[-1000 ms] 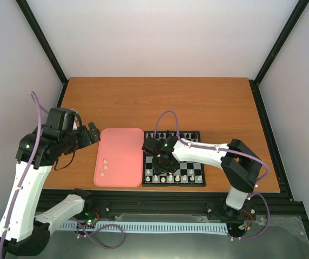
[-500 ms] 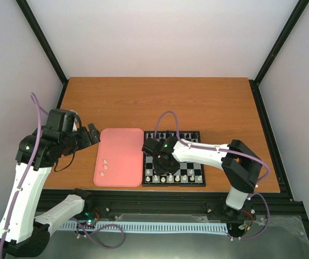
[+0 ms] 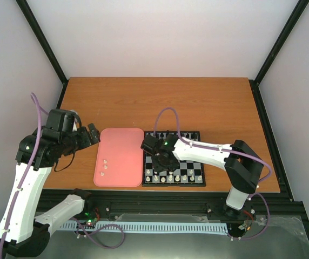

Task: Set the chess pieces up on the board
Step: Adjust the chess piece on the chessboard.

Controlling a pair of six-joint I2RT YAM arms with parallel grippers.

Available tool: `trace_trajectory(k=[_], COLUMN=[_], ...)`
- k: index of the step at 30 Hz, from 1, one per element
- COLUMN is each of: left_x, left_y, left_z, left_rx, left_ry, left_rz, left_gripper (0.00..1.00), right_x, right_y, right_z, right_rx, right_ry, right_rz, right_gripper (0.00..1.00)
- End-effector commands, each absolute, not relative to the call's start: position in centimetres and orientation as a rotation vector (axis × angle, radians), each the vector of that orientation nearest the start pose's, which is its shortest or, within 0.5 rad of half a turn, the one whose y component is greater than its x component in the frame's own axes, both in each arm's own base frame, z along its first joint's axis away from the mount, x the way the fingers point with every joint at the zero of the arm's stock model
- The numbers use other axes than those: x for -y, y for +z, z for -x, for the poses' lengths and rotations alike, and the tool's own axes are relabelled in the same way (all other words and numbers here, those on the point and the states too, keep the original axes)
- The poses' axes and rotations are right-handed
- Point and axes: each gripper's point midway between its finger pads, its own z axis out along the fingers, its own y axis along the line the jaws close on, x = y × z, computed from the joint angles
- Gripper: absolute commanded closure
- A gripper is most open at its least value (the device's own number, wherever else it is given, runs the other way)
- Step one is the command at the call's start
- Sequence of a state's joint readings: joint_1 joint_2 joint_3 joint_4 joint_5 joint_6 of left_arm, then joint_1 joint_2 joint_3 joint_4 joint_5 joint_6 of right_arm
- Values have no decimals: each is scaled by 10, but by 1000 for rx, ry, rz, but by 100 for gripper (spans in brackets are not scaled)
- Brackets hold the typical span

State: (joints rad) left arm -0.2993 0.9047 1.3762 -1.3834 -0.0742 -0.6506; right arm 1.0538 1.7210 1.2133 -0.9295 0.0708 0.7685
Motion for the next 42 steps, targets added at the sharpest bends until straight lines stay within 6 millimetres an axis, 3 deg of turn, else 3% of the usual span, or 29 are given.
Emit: trace_trajectory(k=[1, 13, 23, 42], left_x=[47, 49, 50, 49], left_y=[296, 294, 292, 291], left_z=[-195, -199, -203, -199], left_rx=[-2434, -2444, -2450, -2449], left_ry=[-324, -321, -314, -323], left_rz=[471, 464, 453, 460], left_gripper=[0, 0, 0, 0], right_x=[-292, -296, -301, -288], right_y=[70, 56, 48, 41], right_z=[-189, -206, -208, -197], right_rx=[-2942, -2956, -2975, -3003], right_ry=[121, 105, 113, 101], right_rz=[394, 413, 432, 405], right_gripper=[66, 81, 82, 89])
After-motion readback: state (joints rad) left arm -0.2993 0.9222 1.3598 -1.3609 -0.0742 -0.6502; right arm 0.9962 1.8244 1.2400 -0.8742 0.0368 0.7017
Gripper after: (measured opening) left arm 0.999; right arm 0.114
